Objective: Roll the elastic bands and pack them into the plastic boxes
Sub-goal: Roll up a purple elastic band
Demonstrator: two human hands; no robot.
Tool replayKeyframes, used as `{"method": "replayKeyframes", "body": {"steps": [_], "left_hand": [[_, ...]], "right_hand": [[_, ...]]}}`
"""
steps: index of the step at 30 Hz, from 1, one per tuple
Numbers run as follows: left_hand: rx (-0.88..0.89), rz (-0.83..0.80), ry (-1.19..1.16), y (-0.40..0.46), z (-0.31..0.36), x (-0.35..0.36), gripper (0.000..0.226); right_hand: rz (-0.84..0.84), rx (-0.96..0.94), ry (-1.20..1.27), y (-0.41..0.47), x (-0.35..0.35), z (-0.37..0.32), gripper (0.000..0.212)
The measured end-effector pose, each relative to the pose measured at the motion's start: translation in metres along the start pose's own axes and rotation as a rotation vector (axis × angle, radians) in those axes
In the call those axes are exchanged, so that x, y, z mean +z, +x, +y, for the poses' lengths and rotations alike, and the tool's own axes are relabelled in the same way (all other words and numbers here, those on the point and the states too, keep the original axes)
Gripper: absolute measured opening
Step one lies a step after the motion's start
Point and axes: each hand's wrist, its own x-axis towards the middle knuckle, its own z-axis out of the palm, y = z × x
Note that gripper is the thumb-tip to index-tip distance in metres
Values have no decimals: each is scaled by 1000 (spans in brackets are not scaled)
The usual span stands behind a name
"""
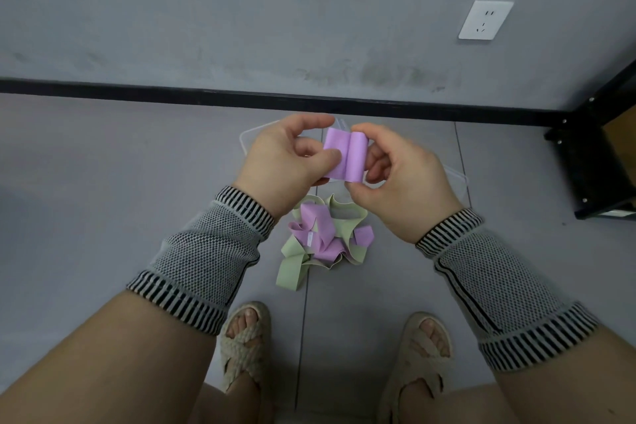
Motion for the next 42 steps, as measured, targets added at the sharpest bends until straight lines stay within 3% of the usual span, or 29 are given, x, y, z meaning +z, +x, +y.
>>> {"method": "replayKeyframes", "body": {"steps": [4, 8, 21, 34, 40, 42], "left_hand": [[51, 34, 100, -1, 1, 6, 37], [12, 15, 30, 1, 1, 2, 34], [19, 37, -11, 2, -1, -9, 28], [68, 31, 116, -2, 0, 7, 39], [-9, 0, -43, 0, 1, 1, 33], [-28, -36, -109, -1, 1, -1, 31]], "right_hand": [[5, -17, -34, -1, 2, -3, 49], [-6, 31, 106, -1, 0, -3, 67], [42, 13, 203, -3, -9, -5, 55], [7, 11, -15, -2, 0, -4, 38], [11, 40, 139, -2, 1, -4, 64], [-7, 50, 199, -2, 0, -5, 63]]}}
